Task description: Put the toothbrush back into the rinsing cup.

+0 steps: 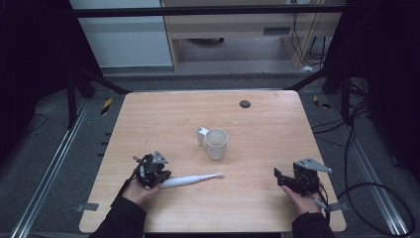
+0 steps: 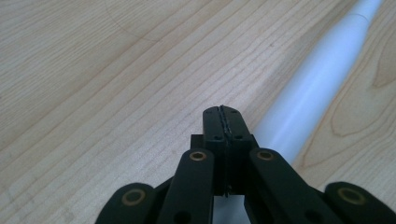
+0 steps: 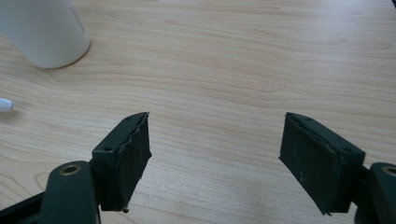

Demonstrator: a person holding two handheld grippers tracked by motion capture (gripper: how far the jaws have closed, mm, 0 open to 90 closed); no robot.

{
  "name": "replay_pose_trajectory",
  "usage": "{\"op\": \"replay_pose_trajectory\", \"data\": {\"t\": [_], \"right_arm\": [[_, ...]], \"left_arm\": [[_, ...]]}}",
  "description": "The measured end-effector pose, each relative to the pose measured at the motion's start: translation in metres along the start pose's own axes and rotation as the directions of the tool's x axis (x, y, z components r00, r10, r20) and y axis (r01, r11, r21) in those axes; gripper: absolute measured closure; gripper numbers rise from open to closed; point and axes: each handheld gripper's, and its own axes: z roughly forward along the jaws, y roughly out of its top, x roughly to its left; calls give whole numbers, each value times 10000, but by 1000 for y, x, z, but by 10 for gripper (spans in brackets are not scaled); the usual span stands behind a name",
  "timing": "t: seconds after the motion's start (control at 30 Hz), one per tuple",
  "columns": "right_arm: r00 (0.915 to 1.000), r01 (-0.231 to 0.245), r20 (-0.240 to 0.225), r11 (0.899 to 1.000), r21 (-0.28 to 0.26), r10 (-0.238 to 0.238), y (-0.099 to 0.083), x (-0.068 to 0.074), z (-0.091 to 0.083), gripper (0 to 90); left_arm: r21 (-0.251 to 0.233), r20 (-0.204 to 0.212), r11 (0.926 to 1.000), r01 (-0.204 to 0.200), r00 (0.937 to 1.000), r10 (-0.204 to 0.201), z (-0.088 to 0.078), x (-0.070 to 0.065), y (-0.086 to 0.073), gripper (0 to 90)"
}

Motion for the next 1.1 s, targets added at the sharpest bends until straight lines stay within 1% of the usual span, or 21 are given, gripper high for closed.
{"op": "replay_pose_trajectory", "data": {"t": [0.33,0.73,0.87,0.9,0.97,1.1], "right_arm": [[10000,-42,-21,10000,18,42,0,0,0,243],[10000,16,-12,10000,-12,-16,0,1,0,243],[10000,-41,-29,10000,26,41,0,1,0,243],[10000,-8,-8,10000,10,8,0,1,0,243],[10000,-54,-31,10000,24,54,0,1,0,243],[10000,-27,-21,10000,17,27,0,1,0,243]], "left_arm": [[-22,81,10000,-81,9999,81,-4,-5,-5,897],[-2,173,9999,-156,9997,156,-8,-9,-9,896],[-37,196,9999,-95,9998,95,-9,-10,-10,896],[-7,203,9999,-163,9997,163,-9,-10,-11,896],[-47,216,9998,-173,9996,174,-9,-11,-11,896],[-78,182,9998,-156,9997,158,-11,-11,-12,896]]}}
